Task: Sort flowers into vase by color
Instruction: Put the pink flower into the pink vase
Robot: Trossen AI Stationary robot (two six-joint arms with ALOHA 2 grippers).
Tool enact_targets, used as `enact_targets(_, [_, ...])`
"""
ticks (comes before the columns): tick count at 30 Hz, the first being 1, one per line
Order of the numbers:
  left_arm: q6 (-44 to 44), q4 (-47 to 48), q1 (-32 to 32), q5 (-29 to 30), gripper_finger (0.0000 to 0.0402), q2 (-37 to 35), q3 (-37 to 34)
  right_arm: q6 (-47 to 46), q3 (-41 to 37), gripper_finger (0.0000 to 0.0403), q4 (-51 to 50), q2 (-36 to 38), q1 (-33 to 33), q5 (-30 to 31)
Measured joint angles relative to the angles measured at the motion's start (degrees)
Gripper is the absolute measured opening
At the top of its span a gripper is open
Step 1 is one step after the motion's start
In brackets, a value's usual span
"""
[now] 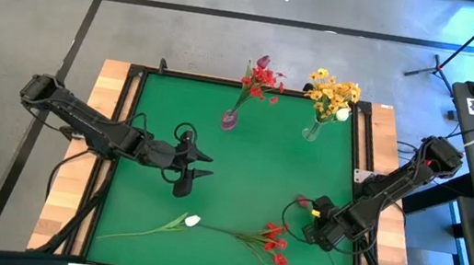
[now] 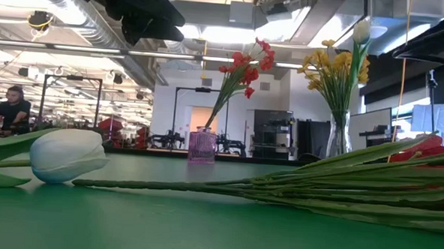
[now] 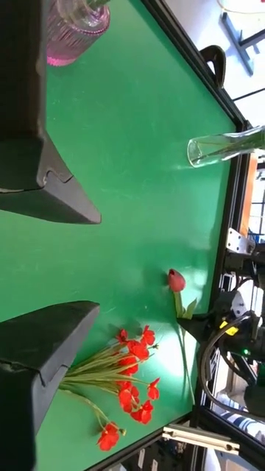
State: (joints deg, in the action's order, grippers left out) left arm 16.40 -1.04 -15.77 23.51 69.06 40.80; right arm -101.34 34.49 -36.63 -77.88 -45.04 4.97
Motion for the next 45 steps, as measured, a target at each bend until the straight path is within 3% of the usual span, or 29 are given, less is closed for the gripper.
enact_targets(19, [-0.2,-5.3,0.1,1.6,0.0176,0.0,0.0,12.4,-0.1,0.0015,5.5,10.4,0.1,26.8])
enact_targets(27, [1.5,-13.2,1.6,1.8,0.0176,0.5,0.0,29.2,0.0,0.0014,12.2,15.0,0.1,42.3])
enact_targets(34, [1.1,-25.0,3.9,-7.0,0.0176,6.8,0.0,48.3,0.0,0.0014,21.0,20.4,0.1,56.9])
enact_targets(42, [1.0,-39.9,6.9,-11.3,0.0176,16.2,0.0,70.6,0.1,0.0014,39.3,24.4,0.2,67.2])
enact_targets(45, [1.0,-44.8,7.7,-11.5,0.0176,18.5,0.1,77.5,0.1,0.0014,46.4,24.0,2.1,67.0])
